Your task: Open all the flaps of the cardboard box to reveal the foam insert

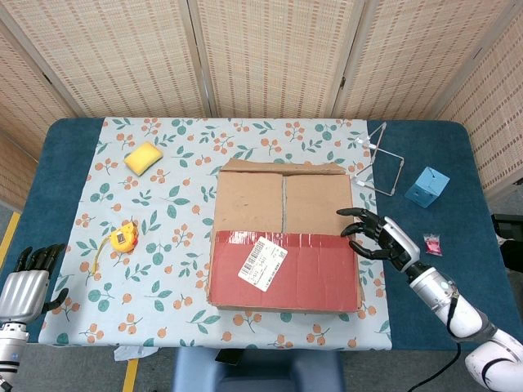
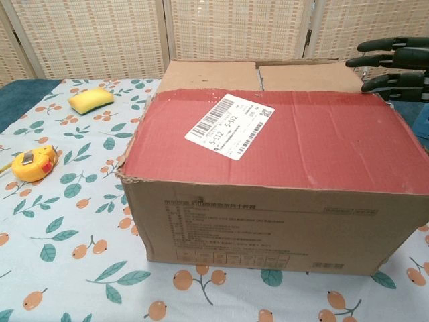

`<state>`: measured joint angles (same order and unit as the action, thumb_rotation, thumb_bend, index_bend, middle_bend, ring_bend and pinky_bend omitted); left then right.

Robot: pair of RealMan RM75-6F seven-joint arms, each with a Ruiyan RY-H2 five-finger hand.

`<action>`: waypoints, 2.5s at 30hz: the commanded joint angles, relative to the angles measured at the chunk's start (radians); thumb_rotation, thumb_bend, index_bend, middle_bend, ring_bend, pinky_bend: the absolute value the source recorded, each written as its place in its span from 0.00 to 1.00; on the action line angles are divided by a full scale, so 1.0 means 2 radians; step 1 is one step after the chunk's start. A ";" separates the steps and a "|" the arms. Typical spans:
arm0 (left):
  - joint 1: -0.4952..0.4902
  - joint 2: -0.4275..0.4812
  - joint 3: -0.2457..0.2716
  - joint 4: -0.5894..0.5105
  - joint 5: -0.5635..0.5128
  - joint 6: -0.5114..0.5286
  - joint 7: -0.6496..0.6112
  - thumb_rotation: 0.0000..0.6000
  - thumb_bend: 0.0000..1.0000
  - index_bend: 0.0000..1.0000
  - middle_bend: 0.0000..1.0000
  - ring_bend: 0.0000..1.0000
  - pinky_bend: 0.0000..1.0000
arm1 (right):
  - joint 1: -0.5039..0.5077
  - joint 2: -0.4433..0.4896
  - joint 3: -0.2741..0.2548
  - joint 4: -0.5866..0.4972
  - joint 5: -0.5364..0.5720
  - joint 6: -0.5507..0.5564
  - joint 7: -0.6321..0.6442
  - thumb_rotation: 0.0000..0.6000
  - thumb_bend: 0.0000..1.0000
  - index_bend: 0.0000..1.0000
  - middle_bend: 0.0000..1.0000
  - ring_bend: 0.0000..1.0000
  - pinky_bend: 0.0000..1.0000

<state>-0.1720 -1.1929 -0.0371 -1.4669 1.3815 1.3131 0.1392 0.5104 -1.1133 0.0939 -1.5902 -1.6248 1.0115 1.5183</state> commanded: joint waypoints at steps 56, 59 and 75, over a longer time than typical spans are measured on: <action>-0.004 -0.011 0.004 -0.003 0.005 0.004 0.035 1.00 0.37 0.09 0.15 0.14 0.08 | -0.088 0.174 -0.166 -0.239 -0.254 0.230 -0.176 0.91 0.39 0.25 0.18 0.33 0.27; -0.004 -0.012 0.004 -0.003 0.005 0.003 0.036 1.00 0.37 0.09 0.15 0.14 0.08 | -0.095 0.174 -0.183 -0.240 -0.273 0.230 -0.194 0.91 0.39 0.25 0.17 0.33 0.27; -0.005 -0.012 0.004 -0.003 0.006 0.003 0.035 1.00 0.37 0.09 0.15 0.14 0.08 | -0.107 0.172 -0.224 -0.221 -0.323 0.265 -0.235 0.92 0.39 0.21 0.14 0.29 0.23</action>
<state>-0.1829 -1.2167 -0.0287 -1.4719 1.3937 1.3188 0.2093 0.2940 -0.7698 -0.3522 -2.0350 -2.2701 1.5391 1.0500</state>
